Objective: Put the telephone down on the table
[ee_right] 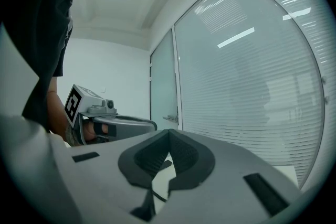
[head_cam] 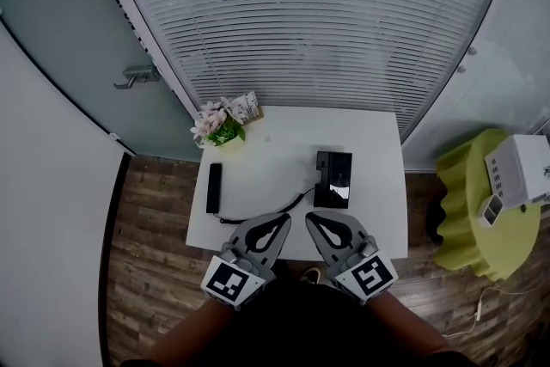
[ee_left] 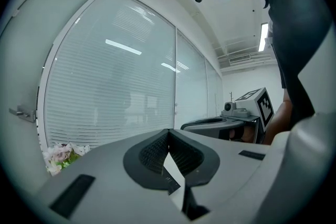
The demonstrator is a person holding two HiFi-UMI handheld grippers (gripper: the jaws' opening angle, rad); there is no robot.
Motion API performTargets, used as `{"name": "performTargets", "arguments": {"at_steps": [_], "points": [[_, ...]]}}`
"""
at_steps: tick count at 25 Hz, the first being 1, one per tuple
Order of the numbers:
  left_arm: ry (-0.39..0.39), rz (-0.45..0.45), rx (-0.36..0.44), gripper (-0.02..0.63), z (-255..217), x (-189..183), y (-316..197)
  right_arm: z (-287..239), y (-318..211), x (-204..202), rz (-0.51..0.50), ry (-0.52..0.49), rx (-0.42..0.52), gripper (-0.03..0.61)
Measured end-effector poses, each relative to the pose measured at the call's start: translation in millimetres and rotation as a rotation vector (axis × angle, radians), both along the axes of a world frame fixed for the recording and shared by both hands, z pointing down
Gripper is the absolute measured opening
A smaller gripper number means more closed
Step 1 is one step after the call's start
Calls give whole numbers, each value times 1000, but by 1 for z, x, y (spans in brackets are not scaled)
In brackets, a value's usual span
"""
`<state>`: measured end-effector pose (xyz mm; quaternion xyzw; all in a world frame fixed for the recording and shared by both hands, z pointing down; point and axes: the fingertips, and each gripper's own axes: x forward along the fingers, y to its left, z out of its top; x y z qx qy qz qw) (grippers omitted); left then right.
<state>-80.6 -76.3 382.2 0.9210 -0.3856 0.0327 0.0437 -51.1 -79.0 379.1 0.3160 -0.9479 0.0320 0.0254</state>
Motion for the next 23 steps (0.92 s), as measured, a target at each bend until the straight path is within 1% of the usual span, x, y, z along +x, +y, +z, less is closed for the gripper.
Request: {"name": "performTargets", "arguments": {"at_steps": [4,10,18,21,23], "points": [[4,-21,-10,9,2,0,-1,-1,1,2,2,2,2,21],[-2,-21,-3,9,1,2,-1,-1,2,5,8,4,3,21],[-31,-11,-4,9,5,5,2,-1,5,6,10,-2,5,21],[-14,-16,-8,9,4,8,2,-1,7,8,10,3,1,21],[-24,-10,-3,9,4,9,3,1,8,9,10,7,-4,21]]}}
